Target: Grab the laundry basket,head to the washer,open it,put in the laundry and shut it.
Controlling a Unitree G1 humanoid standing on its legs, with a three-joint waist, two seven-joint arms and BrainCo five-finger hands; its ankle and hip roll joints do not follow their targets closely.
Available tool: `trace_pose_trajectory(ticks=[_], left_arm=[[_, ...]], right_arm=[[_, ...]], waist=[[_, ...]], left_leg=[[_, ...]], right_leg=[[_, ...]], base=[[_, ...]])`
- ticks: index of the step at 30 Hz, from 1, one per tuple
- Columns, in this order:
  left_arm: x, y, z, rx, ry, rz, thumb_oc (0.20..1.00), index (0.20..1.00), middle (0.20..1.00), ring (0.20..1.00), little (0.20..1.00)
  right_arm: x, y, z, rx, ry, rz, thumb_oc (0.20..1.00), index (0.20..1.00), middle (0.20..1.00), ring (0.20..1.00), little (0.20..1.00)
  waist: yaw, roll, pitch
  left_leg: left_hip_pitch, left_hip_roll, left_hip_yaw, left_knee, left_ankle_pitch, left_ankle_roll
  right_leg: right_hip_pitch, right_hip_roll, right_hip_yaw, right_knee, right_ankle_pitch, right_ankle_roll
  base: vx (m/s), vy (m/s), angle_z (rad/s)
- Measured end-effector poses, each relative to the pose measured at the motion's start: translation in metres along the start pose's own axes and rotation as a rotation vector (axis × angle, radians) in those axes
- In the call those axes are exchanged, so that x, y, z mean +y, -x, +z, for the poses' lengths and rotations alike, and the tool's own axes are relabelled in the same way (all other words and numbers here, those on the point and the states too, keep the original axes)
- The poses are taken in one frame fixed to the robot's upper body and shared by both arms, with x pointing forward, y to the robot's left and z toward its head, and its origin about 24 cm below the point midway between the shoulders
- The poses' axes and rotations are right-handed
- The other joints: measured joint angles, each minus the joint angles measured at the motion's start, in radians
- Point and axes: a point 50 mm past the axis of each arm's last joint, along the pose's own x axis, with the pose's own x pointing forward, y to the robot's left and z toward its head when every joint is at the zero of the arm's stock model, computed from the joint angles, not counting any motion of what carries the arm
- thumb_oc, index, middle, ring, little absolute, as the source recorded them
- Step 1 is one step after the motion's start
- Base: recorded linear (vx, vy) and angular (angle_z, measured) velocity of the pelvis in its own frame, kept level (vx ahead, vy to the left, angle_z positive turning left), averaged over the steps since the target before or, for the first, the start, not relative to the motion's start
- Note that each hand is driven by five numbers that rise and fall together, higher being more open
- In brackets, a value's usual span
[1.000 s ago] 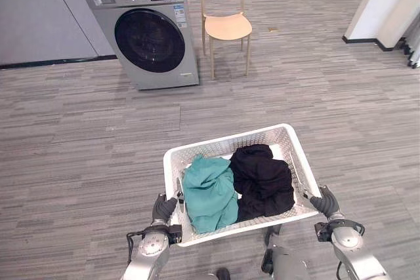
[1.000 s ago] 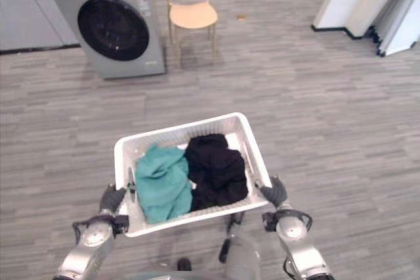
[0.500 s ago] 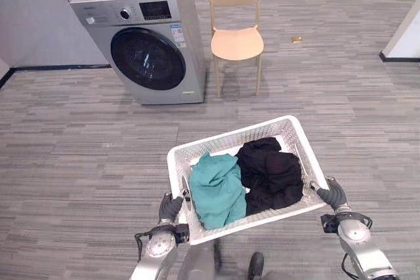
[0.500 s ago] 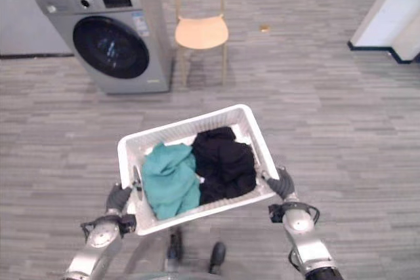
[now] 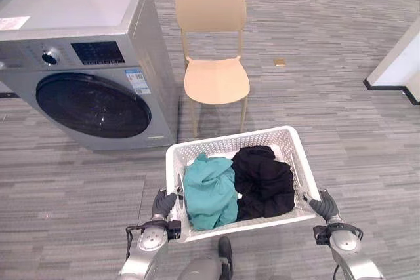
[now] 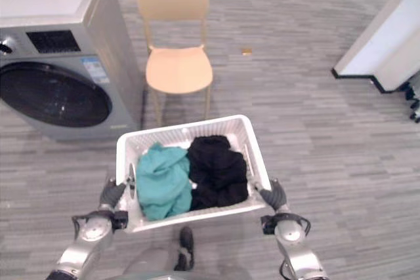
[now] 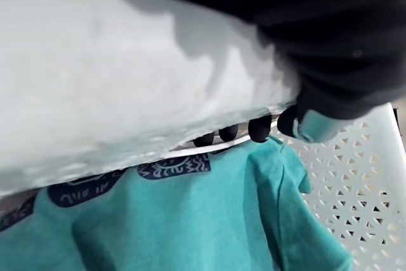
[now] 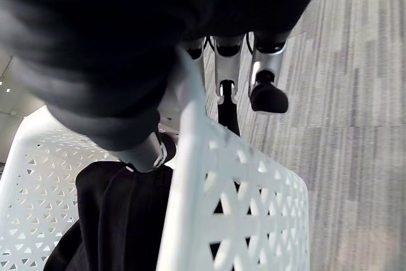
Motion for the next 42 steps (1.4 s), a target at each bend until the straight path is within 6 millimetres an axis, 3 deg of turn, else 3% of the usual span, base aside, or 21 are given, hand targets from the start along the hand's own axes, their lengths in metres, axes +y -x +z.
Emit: trace_pose_trajectory(ticks=[1,3,5,7,8,9,10,11,12,13,15,16,17,18,19,20,21,22,26,32,42], left_arm=[[-0.001,-0.001,0.001,-0.004,0.011,0.003,0.200,0.200,0.200,0.200,0.200],[0.002,0.005,-0.008,0.023,0.012,0.010,0.200,0.200,0.200,0.200,0.200],[-0.003,0.020,-0.028,0.086,0.051,0.018,0.200,0.200,0.200,0.200,0.200],[-0.007,0.021,-0.037,0.126,0.040,0.001,0.200,0.200,0.200,0.200,0.200],[-0.010,0.014,-0.029,0.100,0.050,-0.007,0.200,0.200,0.200,0.200,0.200],[-0.011,0.012,-0.020,0.061,0.049,-0.015,0.200,0.200,0.200,0.200,0.200],[-0.012,0.013,-0.019,0.057,0.056,-0.012,0.200,0.200,0.200,0.200,0.200],[-0.009,0.014,-0.012,0.026,0.009,-0.026,0.200,0.200,0.200,0.200,0.200],[-0.024,0.018,-0.014,0.022,-0.007,-0.089,0.200,0.200,0.200,0.200,0.200],[-0.020,0.021,-0.025,0.076,-0.007,-0.070,0.200,0.200,0.200,0.200,0.200],[-0.018,0.021,-0.026,0.081,-0.016,-0.067,0.200,0.200,0.200,0.200,0.200],[-0.022,0.021,-0.026,0.079,-0.008,-0.076,0.200,0.200,0.200,0.200,0.200],[-0.016,0.018,-0.026,0.083,-0.021,-0.058,0.200,0.200,0.200,0.200,0.200],[-0.015,0.006,-0.011,0.033,-0.005,-0.042,0.200,0.200,0.200,0.200,0.200],[-0.014,0.001,-0.004,0.009,0.000,-0.038,0.200,0.200,0.200,0.200,0.200],[-0.012,-0.002,-0.002,0.005,-0.017,-0.042,0.200,0.200,0.200,0.200,0.200],[-0.008,-0.001,-0.004,0.016,-0.037,-0.044,0.200,0.200,0.200,0.200,0.200],[-0.007,0.003,-0.013,0.049,-0.038,-0.044,0.200,0.200,0.200,0.200,0.200],[-0.026,0.013,-0.029,0.098,0.010,-0.088,0.200,0.200,0.200,0.200,0.200],[-0.022,0.013,-0.029,0.105,0.011,-0.072,0.200,0.200,0.200,0.200,0.200],[-0.002,0.016,-0.034,0.123,-0.037,-0.032,0.200,0.200,0.200,0.200,0.200]], right_arm=[[-0.002,-0.003,0.009,-0.035,0.005,-0.004,0.200,0.200,0.200,0.200,0.200],[-0.003,-0.001,0.004,-0.018,0.031,0.008,0.200,0.200,0.200,0.200,0.200],[-0.003,0.010,-0.012,0.042,0.040,0.017,0.200,0.200,0.200,0.200,0.200],[-0.006,0.015,-0.022,0.079,0.038,0.008,0.200,0.200,0.200,0.200,0.200],[-0.009,0.000,-0.011,0.047,0.050,0.009,0.200,0.200,0.200,0.200,0.200],[-0.008,-0.005,0.000,-0.002,0.045,0.009,0.200,0.200,0.200,0.200,0.200],[-0.005,-0.008,-0.003,0.013,0.027,0.003,0.200,0.200,0.200,0.200,0.200],[-0.007,-0.003,-0.013,0.051,-0.013,-0.017,0.200,0.200,0.200,0.200,0.200],[-0.028,0.000,-0.009,0.004,-0.030,-0.081,0.200,0.200,0.200,0.200,0.200],[-0.024,-0.014,0.002,-0.013,-0.019,-0.074,0.200,0.200,0.200,0.200,0.200],[-0.020,-0.019,0.002,0.000,0.008,-0.051,0.200,0.200,0.200,0.200,0.200],[-0.023,-0.015,-0.003,0.014,0.019,-0.051,0.200,0.200,0.200,0.200,0.200],[-0.013,-0.012,-0.009,0.034,0.000,-0.029,0.200,0.200,0.200,0.200,0.200],[-0.015,-0.016,0.001,-0.006,0.013,-0.029,0.200,0.200,0.200,0.200,0.200],[-0.016,-0.018,0.007,-0.029,0.011,-0.038,0.200,0.200,0.200,0.200,0.200],[-0.012,-0.014,0.003,-0.012,-0.005,-0.040,0.200,0.200,0.200,0.200,0.200],[-0.007,-0.009,-0.006,0.022,-0.019,-0.036,0.200,0.200,0.200,0.200,0.200],[-0.003,-0.002,-0.017,0.061,-0.022,-0.028,0.200,0.200,0.200,0.200,0.200],[-0.021,0.004,-0.024,0.075,0.048,-0.041,0.200,0.200,0.200,0.200,0.200],[-0.020,0.004,-0.024,0.077,0.043,-0.041,0.200,0.200,0.200,0.200,0.200],[0.003,0.001,-0.032,0.119,0.023,0.015,0.200,0.200,0.200,0.200,0.200]], waist=[[-0.010,0.040,0.023],[-0.047,0.064,0.041],[-0.089,0.071,0.017],[-0.086,0.071,0.011],[-0.052,0.054,0.028],[-0.036,0.055,0.038],[-0.040,0.042,0.043],[-0.030,-0.059,0.022],[-0.003,-0.016,-0.013],[0.030,-0.072,0.012],[0.022,-0.033,0.032],[0.013,0.029,0.038],[0.013,0.031,0.027],[0.004,0.024,0.023],[-0.021,0.033,0.029],[-0.048,0.031,0.027],[-0.049,0.009,0.028],[-0.049,0.003,0.014],[-0.087,0.016,-0.017],[-0.089,0.017,-0.024],[-0.061,-0.006,-0.038]], left_leg=[[0.053,0.010,-0.019,-0.007,-0.026,-0.011],[0.168,0.005,-0.057,0.001,-0.141,-0.053],[0.288,0.012,-0.137,-0.004,-0.238,-0.171],[0.380,0.023,-0.143,0.000,-0.241,-0.179],[0.339,0.080,-0.153,0.080,-0.307,-0.248],[0.241,0.087,-0.157,0.020,-0.212,-0.216],[0.163,0.110,-0.183,0.272,-0.205,-0.255],[-0.065,0.085,-0.110,0.743,-0.096,-0.329],[-0.342,0.209,0.010,1.027,-0.086,-0.214],[-0.319,0.120,0.032,0.577,-0.140,-0.167],[-0.166,0.043,-0.127,-0.103,0.153,-0.105],[-0.092,0.091,-0.151,-0.102,0.282,-0.003],[-0.044,0.119,-0.130,-0.106,0.280,-0.098],[-0.064,0.129,-0.113,-0.106,0.274,-0.097],[-0.064,0.140,-0.094,-0.106,0.266,-0.097],[-0.025,0.146,-0.093,-0.106,0.226,-0.138],[0.032,0.156,-0.093,-0.106,0.197,-0.171],[0.087,0.187,-0.083,-0.106,0.184,-0.182],[0.145,0.222,-0.068,-0.106,0.145,-0.240],[0.175,0.209,-0.069,-0.106,0.129,-0.261],[0.119,0.146,-0.039,-0.106,0.073,-0.232]], right_leg=[[-0.145,-0.012,-0.066,-0.016,-0.032,-0.035],[-0.348,0.063,-0.120,-0.494,0.007,-0.055],[-0.386,0.126,-0.146,-0.795,0.031,-0.041],[-0.344,0.189,-0.128,-0.909,0.049,-0.077],[-0.164,0.194,0.019,-0.809,0.380,-0.240],[-0.121,0.210,0.016,-0.775,0.317,-0.220],[-0.104,0.195,-0.031,-0.537,0.110,-0.229],[-0.054,0.106,-0.056,-0.357,-0.127,-0.241],[0.006,0.171,-0.089,-0.522,-0.149,-0.227],[0.110,0.167,-0.040,-0.684,-0.048,-0.212],[0.171,0.200,-0.036,-0.614,-0.035,-0.112],[0.146,0.222,-0.033,-0.411,-0.073,-0.057],[0.070,0.166,-0.043,-0.281,-0.167,-0.074],[-0.098,0.088,-0.004,-0.302,-0.167,-0.063],[-0.158,0.050,0.006,-0.454,-0.110,-0.020],[-0.118,0.021,0.003,-0.617,0.069,-0.007],[-0.035,0.021,-0.007,-0.733,0.222,-0.016],[0.063,0.055,-0.001,-0.838,0.271,-0.027],[0.141,0.096,0.008,-0.921,0.272,-0.029],[0.162,0.089,0.008,-0.926,0.272,-0.029],[0.065,0.030,0.044,-0.911,0.290,0.015]], base=[[0.57,0.108,0.43],[0.73,-0.031,0.70],[0.55,-0.070,1.11],[0.47,-0.098,1.35],[0.88,-0.407,1.25],[0.86,-0.406,1.33],[0.65,-0.346,1.12],[0.21,-0.012,1.95],[0.14,0.049,1.35],[0.09,0.087,0.55],[0.08,0.099,-0.07],[0.07,0.110,-0.30],[0.04,0.089,-0.77],[0.04,0.107,-0.93],[0.02,0.088,-0.55],[0.01,0.076,-0.28],[0.00,0.058,-0.49],[-0.01,0.041,-0.74],[-0.04,0.062,-0.36],[-0.05,0.050,-0.09],[-0.15,0.057,-0.10]])
